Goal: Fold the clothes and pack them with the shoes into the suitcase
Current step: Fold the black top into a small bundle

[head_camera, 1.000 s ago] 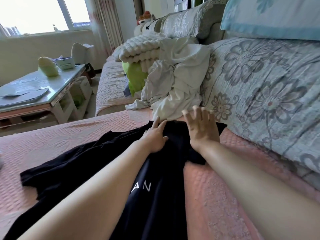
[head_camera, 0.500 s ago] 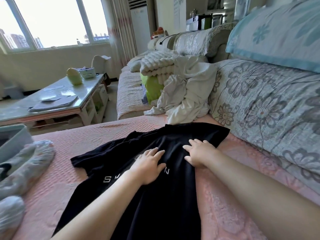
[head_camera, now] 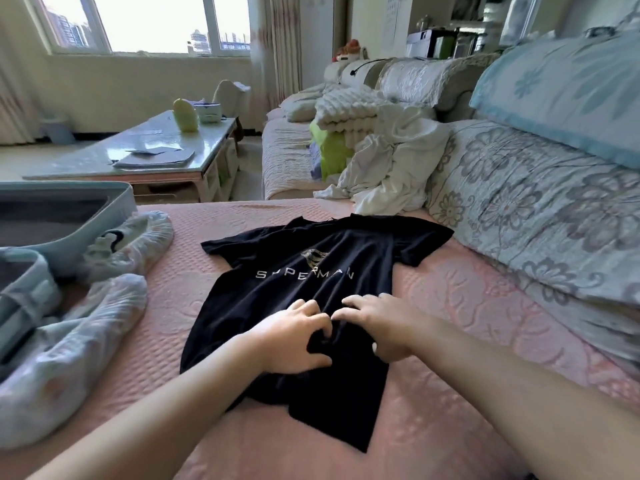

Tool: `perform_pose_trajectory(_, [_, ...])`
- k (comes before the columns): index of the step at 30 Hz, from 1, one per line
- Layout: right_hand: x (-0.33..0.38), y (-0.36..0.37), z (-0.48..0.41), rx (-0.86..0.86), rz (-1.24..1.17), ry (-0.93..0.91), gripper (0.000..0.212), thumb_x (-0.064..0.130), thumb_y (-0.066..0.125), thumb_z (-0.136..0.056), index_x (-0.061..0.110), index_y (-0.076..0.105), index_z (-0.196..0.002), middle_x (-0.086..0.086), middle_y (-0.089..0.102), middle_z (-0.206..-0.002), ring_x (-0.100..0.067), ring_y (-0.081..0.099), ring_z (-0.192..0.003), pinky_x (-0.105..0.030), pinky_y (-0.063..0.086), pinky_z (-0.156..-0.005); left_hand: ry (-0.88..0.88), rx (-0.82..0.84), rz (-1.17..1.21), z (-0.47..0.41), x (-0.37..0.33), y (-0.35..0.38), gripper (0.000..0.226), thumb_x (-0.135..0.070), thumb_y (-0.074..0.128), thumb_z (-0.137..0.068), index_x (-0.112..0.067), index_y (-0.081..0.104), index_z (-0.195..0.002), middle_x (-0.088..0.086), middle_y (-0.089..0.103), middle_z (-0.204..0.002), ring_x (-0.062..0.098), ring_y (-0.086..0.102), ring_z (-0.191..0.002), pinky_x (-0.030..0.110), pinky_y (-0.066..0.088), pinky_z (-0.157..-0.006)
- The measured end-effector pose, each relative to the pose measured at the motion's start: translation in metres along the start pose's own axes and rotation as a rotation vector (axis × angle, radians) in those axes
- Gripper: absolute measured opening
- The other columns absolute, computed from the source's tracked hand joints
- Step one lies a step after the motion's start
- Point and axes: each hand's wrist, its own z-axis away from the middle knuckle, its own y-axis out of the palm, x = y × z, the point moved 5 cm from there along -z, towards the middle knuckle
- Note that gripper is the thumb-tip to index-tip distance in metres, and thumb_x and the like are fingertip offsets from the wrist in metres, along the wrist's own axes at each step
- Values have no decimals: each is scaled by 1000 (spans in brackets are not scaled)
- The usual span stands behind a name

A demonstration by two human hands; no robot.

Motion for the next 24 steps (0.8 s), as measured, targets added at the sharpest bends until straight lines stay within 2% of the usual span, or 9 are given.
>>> perform_pose_trajectory(3, [10,4,23,26,-122,24,91,14,73,-70,51,25,-138,12,25,-149,-24,52,-113,-37,51,-90,27,-67,-5,22,-8,-11,58,-68,68,-72,-33,45,-112,-12,37,-109,10,40,-108,29,43,-90])
perform_pose_trajectory(6, [16,13,39,65,-96,4,81,17,75,-65,48,33,-128,9,27,-144,-23,50,-108,-40,51,-89,0,42,-15,39,-13,-7,75,-72,75,-58,-32,37,-109,-12,35,-107,7,41,-100,28,42,-81])
perform_pose_trajectory(8, [23,19,42,-24,-82,-77,56,18,68,-71,40,50,-118,7,35,-145,-24,53,-110,-40,50,-88,-23,124,-42,49,-17,0,83,-70,80,-49,-32,34,-106,-12,37,-108,8,43,-97,29,43,-80])
perform_pose_trajectory(10, [27,19,43,-172,-138,-115,28,24,53,-77,34,65,-101,12,54,-133,-21,61,-103,-37,52,-82,-34,161,-74,55,-19,5,86,-63,84,-46,-32,32,-108,-11,40,-109,11,45,-99,30,44,-84])
perform_pose_trajectory(12, [23,19,43,-228,-251,-98,28,24,45,-75,29,68,-91,13,65,-109,-18,64,-90,-30,51,-74,-43,155,-8,57,-19,6,81,-50,84,-51,-31,34,-112,-10,44,-110,12,46,-100,30,45,-86])
perform_pose_trajectory(14, [11,4,48,-218,-288,-33,24,15,51,-72,25,67,-85,5,68,-92,-22,64,-84,-24,42,-70,-35,96,112,56,-18,1,61,-34,79,-63,-29,40,-109,-10,53,-102,10,50,-89,25,45,-77])
perform_pose_trajectory(17, [-27,-17,67,-46,-28,161,30,12,54,-74,28,71,-91,2,71,-96,-25,66,-91,-26,46,-72,-33,60,204,52,-19,-2,36,-20,72,-70,-30,56,-101,-11,63,-93,6,55,-78,16,42,-67])
perform_pose_trajectory(21, [-54,-7,98,313,-75,358,42,-1,48,-78,25,76,-95,4,69,-96,-20,65,-84,-31,58,-76,-15,249,253,50,-35,13,48,-15,72,-70,-32,60,-113,-14,63,-99,7,58,-81,20,49,-72])
perform_pose_trajectory(24, [-33,-12,92,237,-100,336,40,3,47,-81,25,74,-99,0,68,-106,-26,67,-94,-30,53,-73,-21,372,165,51,-35,18,63,-25,82,-63,-37,52,-117,-15,55,-102,11,56,-85,29,52,-78])
